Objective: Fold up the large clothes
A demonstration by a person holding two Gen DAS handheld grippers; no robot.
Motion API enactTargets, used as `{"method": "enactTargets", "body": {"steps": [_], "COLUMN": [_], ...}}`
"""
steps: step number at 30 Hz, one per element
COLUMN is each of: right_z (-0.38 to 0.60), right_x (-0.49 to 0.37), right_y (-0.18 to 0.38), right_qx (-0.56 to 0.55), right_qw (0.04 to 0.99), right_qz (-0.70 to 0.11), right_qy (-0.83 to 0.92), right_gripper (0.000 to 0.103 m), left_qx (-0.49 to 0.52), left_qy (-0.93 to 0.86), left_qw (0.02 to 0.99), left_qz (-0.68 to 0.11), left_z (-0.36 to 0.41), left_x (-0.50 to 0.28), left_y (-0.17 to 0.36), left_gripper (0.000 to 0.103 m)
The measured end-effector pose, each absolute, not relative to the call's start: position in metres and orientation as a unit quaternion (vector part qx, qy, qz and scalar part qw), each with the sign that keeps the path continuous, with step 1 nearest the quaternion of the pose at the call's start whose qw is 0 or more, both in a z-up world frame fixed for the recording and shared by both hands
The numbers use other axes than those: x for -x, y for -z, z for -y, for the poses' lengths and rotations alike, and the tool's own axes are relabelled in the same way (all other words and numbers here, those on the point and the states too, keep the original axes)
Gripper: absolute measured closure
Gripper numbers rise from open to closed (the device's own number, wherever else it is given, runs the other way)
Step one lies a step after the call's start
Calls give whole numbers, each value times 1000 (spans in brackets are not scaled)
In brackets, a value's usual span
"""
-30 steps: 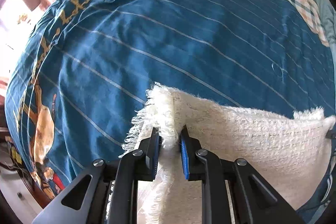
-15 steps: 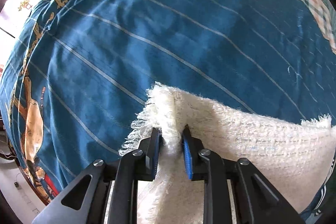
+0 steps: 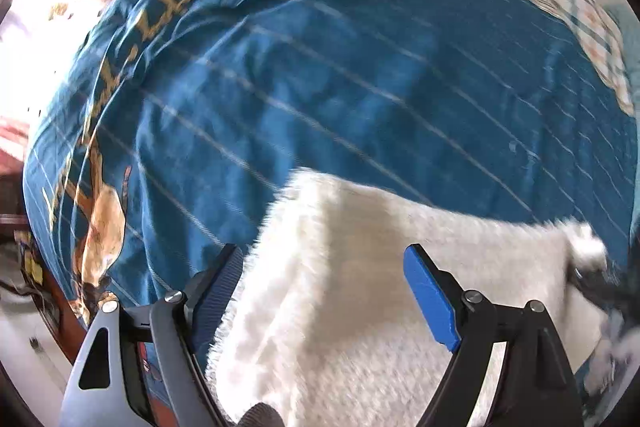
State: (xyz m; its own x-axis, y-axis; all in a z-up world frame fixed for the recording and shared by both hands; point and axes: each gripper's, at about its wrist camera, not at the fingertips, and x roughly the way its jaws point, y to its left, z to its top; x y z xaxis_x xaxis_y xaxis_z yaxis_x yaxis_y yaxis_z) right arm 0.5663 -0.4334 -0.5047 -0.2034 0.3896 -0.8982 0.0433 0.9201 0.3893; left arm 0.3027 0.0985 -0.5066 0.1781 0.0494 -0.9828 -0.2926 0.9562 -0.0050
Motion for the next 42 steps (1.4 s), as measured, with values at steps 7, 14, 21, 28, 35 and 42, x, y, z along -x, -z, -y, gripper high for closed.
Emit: {"method": "enactTargets", "body": {"steps": [7, 14, 21, 28, 35, 42], "right_z": [461, 580, 681, 689, 656, 647], "right_x": [-562, -474, -408, -420, -457, -463], "right_y": [478, 416, 472, 540, 561, 529], "right_qx": [-232, -280, -375, -501, -533, -549], "right_qw": [621, 680, 645, 617, 598, 610], "right_qz": [-733, -668, -665, -596, -561, -529], "right_qy": [-152, -110, -24, -110, -206, -215], "right_gripper": [96, 38, 38, 36, 38, 76], "left_qx": [49, -36, -11, 9, 75, 59], "left_qy": [-24, 48, 38, 70, 83, 76], "left_qw": [770, 763, 744, 756, 757, 765], "left_qz": [-636, -644, -667, -651, -644, -637], "left_z": [-2, 108, 115, 99, 75, 82], "left_x": [-305, -305, -311, -311, -320, -341], "left_y": [491, 520, 586, 586, 592, 586], "left_gripper": [21, 21, 0, 0, 0, 0]}}
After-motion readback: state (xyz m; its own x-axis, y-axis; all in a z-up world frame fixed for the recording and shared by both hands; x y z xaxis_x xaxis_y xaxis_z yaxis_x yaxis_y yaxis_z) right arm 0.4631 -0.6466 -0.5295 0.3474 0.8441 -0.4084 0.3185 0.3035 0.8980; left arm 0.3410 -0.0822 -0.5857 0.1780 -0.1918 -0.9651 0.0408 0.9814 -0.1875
